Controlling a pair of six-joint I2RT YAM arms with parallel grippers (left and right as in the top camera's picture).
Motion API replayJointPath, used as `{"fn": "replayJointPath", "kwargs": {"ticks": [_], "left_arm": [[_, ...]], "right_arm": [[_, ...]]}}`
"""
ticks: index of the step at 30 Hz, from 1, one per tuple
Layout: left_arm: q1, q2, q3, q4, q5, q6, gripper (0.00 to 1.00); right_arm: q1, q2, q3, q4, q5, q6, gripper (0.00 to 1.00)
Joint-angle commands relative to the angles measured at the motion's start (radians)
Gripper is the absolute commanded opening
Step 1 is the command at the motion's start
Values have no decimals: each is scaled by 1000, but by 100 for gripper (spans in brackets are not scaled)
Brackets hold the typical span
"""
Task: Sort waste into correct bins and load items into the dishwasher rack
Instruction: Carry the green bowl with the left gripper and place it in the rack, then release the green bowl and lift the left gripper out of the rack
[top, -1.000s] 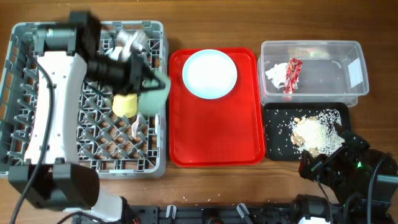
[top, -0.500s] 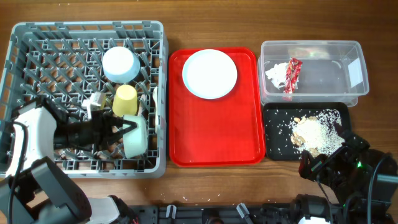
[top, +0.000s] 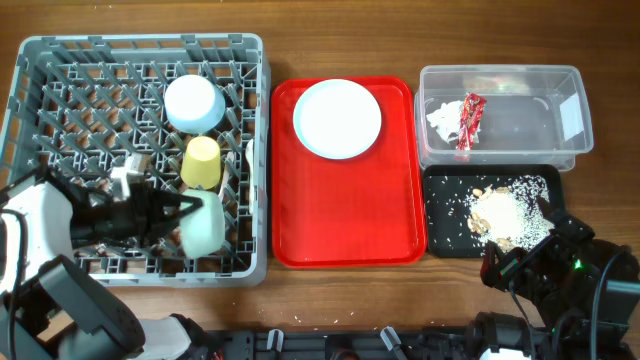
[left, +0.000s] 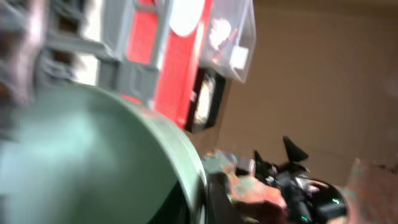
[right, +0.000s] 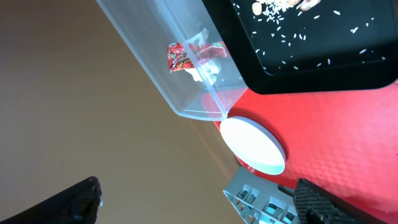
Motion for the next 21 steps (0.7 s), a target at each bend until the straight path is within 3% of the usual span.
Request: {"fn": "replayJointPath", "kwargs": {"ticks": [1, 5, 8, 9, 10, 17, 21], "left_arm": [[59, 8, -3, 22, -26, -50, 19], [145, 8, 10, 28, -19, -68, 23], [198, 8, 32, 26, -2, -132, 34], [216, 8, 50, 25, 0, -155, 43], [226, 8, 66, 24, 0, -174, 100], [237, -34, 230, -59, 26, -183, 100], [146, -164, 271, -75, 5, -179, 100]], "right_arm": [[-6, -5, 8, -2, -8, 52, 100], [-6, -5, 8, -1, -8, 52, 100], [-6, -5, 8, -2, -8, 52, 100], [-6, -5, 8, -2, -8, 52, 100], [-6, -5, 8, -2, -8, 51, 100], [-6, -5, 8, -2, -8, 52, 100], [-6, -5, 8, -2, -8, 51, 100]]}}
